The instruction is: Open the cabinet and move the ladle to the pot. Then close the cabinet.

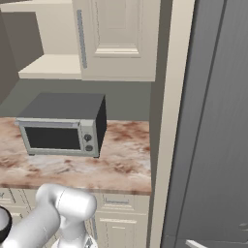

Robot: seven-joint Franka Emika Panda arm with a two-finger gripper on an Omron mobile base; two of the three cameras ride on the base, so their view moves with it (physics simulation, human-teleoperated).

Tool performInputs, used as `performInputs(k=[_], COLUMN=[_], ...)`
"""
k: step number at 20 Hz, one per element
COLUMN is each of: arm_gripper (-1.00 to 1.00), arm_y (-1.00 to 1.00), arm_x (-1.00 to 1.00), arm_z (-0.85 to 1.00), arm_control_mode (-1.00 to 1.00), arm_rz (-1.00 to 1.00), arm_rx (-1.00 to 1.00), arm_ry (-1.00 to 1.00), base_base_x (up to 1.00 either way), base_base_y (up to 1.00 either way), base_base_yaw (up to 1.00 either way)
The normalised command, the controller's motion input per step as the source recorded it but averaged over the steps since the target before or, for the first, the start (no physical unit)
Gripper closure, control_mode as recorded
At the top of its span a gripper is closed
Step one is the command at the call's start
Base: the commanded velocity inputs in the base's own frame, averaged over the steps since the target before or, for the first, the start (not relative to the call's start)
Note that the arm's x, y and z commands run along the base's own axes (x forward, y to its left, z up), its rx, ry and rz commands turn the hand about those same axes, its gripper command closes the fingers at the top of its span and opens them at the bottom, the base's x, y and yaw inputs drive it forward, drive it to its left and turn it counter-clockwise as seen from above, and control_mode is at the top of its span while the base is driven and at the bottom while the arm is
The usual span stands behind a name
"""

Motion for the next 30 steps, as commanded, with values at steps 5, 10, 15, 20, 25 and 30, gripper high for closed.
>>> performInputs(k=[5, 10, 15, 20, 25, 30], arm_gripper=[-1.00, -1.00, -1.00, -1.00, -1.00, -1.00], arm_y=[0.15, -0.01, -0.08, -0.29, -0.19, -0.04], arm_x=[0.09, 0.37, 0.45, 0.97, 1.00, 1.00], arm_z=[-0.20, 0.10, 0.02, 0.00, 0.00, -0.06], arm_control_mode=[-1.00, -1.00, -1.00, -1.00, -1.00, -1.00], arm_rz=[-0.01, -0.13, -0.21, -0.28, -0.27, -0.25], arm_rx=[0.29, 0.11, 0.13, 0.12, 0.08, 0.02], arm_ry=[0.18, -0.01, -0.04, 0.00, 0.00, 0.00], base_base_x=[0.00, 0.00, 0.00, 0.00, 0.00, 0.00], base_base_y=[0.00, 0.00, 0.00, 0.00, 0.00, 0.00], base_base_yaw=[0.00, 0.00, 0.00, 0.00, 0.00, 0.00])
